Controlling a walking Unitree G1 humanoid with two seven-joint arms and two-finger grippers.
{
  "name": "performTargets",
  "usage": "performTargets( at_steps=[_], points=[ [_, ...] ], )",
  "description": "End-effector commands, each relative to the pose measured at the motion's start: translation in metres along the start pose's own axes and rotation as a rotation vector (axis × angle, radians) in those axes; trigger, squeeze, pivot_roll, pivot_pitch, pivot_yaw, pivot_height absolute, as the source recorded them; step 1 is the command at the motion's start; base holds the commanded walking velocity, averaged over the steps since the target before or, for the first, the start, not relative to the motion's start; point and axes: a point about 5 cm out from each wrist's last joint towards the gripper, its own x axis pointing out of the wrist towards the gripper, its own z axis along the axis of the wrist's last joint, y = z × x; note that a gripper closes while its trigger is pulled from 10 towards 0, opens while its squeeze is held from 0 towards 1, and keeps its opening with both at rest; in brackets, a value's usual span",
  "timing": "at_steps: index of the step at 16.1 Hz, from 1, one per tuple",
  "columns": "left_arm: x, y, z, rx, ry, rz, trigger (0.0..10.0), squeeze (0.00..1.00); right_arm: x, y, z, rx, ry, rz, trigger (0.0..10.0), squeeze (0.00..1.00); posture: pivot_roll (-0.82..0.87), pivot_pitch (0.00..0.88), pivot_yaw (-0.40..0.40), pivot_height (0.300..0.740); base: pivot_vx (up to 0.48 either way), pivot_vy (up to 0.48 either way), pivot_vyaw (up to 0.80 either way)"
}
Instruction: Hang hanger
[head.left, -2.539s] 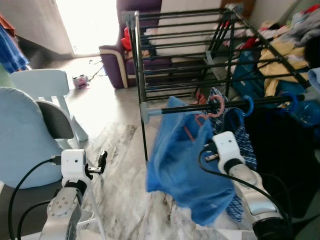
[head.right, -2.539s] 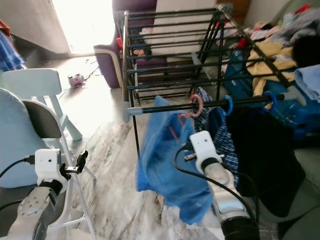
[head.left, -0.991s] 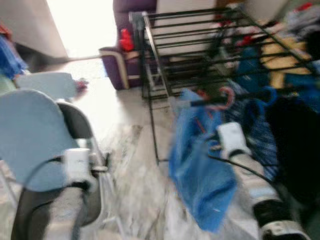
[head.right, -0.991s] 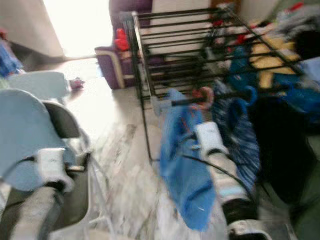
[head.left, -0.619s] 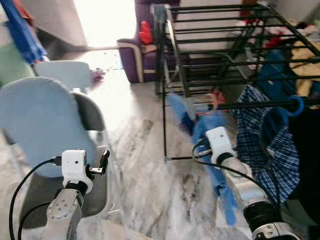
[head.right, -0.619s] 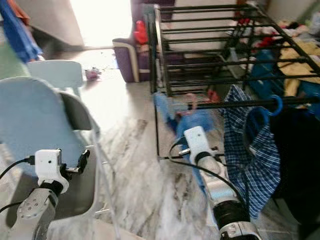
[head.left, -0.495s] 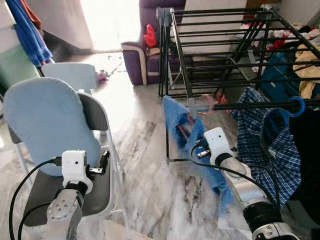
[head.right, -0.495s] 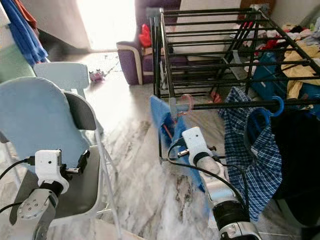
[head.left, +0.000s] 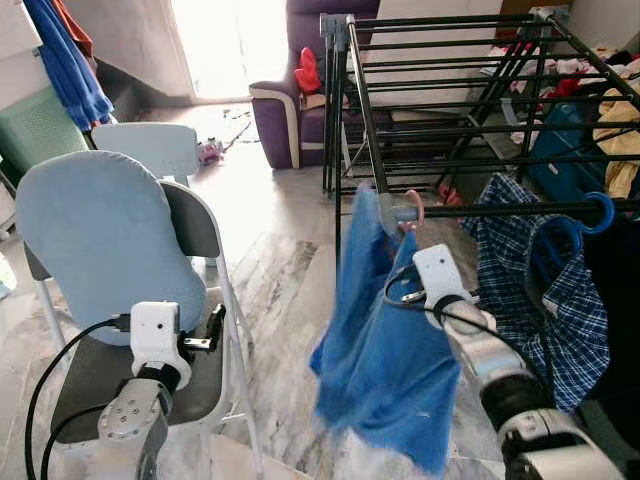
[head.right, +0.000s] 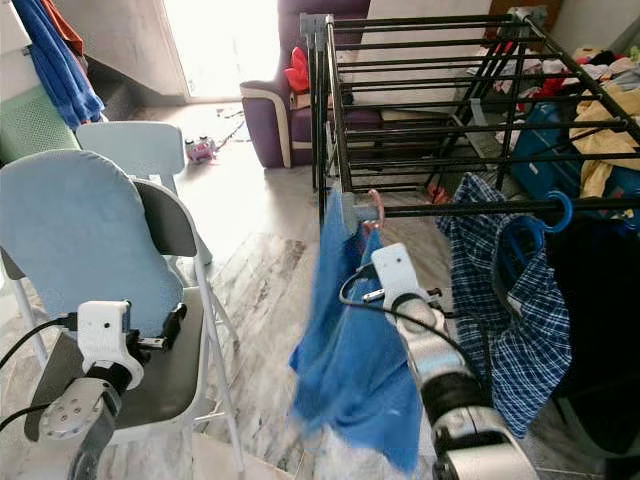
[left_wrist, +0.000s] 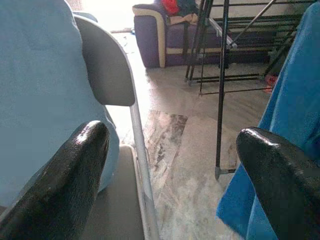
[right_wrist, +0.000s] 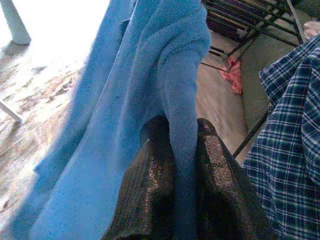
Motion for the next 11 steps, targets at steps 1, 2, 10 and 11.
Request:
performTargets(
  at_steps=[1, 2, 10, 11],
  points=[
    [-0.002, -0.001, -0.001, 0.001, 0.011, -0.008, 10.0, 0.00, 0.003, -0.003, 0.012, -0.005, -0.012, -0.020, 10.0, 0.00, -0.08, 0.000, 0.035, 0.736, 0.000, 0.000, 0.00],
    [-0.002, -0.001, -0.001, 0.000, 0.013, -0.009, 10.0, 0.00, 0.004, -0.002, 0.010, 0.003, 0.002, -0.020, 10.0, 0.00, -0.08, 0.000, 0.035, 0.736, 0.000, 0.000, 0.00],
    [-0.001, -0.002, -0.001, 0.000, 0.019, -0.022, 10.0, 0.00, 0.006, -0.005, 0.031, 0.137, -0.095, -0.055, 10.0, 0.00, -0.08, 0.000, 0.040, 0.736, 0.000, 0.000, 0.00],
    [-0.001, -0.002, -0.002, 0.000, 0.020, -0.023, 10.0, 0.00, 0.007, -0.004, 0.031, 0.133, -0.088, -0.048, 10.0, 0.00, -0.08, 0.000, 0.040, 0.736, 0.000, 0.000, 0.00]
  ],
)
